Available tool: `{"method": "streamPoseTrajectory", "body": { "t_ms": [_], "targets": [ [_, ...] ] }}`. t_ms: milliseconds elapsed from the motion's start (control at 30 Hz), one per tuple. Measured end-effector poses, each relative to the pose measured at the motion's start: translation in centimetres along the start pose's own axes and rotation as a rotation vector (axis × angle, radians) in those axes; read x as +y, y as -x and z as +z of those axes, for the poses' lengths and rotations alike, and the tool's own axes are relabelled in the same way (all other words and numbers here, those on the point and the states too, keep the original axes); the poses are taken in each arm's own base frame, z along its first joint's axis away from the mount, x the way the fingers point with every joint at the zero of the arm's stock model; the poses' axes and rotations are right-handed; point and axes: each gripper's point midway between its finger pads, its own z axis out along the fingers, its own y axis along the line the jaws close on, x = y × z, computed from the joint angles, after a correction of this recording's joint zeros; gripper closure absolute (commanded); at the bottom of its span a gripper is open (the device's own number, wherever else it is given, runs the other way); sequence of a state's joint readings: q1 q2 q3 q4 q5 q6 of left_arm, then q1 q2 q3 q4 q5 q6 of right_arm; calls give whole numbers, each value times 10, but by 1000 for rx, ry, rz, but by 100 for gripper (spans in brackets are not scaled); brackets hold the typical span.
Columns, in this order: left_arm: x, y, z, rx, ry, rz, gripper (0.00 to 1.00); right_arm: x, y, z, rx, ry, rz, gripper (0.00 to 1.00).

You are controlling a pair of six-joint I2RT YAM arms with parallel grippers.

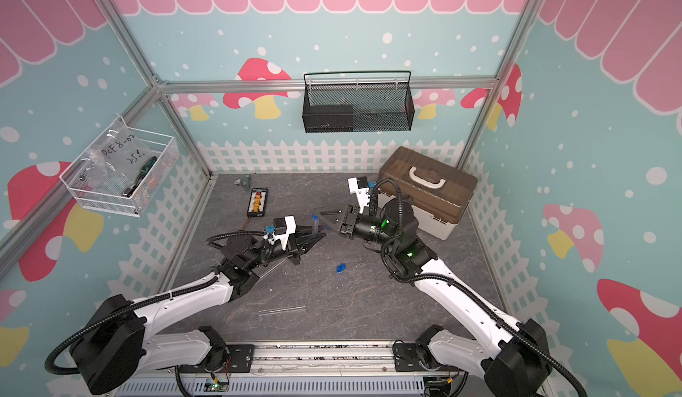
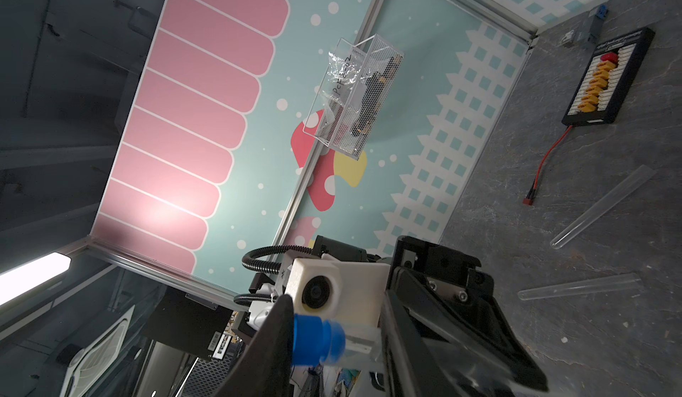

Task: Insert stoppers into test tubes
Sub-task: Insert the stopper into the test tube.

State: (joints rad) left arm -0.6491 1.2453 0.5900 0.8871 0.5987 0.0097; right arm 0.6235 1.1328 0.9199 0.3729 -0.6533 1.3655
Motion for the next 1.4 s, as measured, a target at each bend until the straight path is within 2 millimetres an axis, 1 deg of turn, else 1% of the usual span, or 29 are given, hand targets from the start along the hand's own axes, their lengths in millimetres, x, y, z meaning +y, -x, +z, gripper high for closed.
{"method": "streamPoseTrajectory", "body": {
  "t_ms": [333, 500, 1033, 1400],
  "targets": [
    [3, -3, 0, 13, 17, 13, 100, -4, 0, 1, -4, -8, 4, 66],
    [4, -6, 0, 23, 23, 10, 100, -6, 0, 1, -6, -12, 5, 70],
    [8, -7, 0, 30, 40, 32, 100, -10, 0, 2, -6, -23, 0, 71],
    [13, -12, -3, 58, 69, 70, 100, -17, -1, 2, -24, -27, 22, 72]
  ]
}}
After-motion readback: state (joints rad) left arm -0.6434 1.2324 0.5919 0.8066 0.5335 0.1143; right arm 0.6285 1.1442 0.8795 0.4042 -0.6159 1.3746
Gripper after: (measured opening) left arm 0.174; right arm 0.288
